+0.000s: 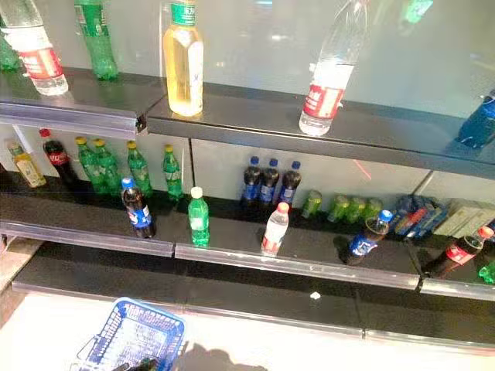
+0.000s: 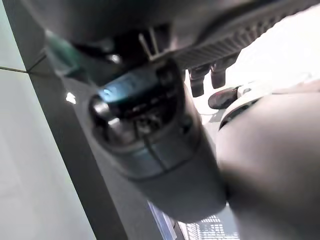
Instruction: Pick up the drink and place into the basket.
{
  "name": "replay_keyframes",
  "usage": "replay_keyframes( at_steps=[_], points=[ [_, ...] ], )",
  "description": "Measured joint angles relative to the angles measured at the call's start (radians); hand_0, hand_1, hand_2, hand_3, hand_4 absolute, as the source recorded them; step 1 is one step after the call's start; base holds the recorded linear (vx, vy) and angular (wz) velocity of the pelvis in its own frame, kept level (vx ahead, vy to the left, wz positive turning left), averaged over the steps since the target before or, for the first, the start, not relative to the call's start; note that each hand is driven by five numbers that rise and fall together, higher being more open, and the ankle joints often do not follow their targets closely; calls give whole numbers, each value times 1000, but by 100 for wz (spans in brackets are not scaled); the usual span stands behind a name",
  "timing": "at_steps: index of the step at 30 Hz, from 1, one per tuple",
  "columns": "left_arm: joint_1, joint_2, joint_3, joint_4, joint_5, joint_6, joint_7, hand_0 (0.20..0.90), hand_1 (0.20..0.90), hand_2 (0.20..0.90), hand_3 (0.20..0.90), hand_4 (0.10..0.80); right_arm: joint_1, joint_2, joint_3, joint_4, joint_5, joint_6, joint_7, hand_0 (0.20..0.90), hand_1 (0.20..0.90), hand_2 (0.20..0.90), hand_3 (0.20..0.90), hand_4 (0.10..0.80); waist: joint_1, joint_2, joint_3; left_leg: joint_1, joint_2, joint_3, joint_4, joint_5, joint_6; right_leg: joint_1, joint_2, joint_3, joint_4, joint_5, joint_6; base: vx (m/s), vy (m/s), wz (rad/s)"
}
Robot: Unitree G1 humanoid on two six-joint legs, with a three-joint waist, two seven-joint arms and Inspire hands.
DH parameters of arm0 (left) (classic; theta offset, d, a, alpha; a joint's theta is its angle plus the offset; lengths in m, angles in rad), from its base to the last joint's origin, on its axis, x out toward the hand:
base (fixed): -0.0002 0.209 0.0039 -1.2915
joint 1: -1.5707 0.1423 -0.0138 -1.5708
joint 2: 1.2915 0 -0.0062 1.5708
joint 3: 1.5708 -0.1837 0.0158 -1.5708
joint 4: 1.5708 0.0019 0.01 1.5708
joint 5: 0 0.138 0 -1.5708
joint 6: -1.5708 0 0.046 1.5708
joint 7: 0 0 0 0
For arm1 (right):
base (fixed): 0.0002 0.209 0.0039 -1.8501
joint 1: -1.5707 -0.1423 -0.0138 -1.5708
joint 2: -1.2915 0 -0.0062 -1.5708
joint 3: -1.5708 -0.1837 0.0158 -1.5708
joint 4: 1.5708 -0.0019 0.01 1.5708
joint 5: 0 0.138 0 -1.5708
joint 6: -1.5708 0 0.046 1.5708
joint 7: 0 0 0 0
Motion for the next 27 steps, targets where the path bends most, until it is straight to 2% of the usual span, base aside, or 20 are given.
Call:
replay_keyframes(
  at_steps=[27],
  points=[
    [4,-1,-5,-2,-15,-9,-23,300,300,300,200,100,-5,4,-2,1,8,23,-33,900,900,900,900,800,3,0,1,-4,0,-6,0,0,0,1,0,-4,-3,0,0,0,0,0]
  ],
)
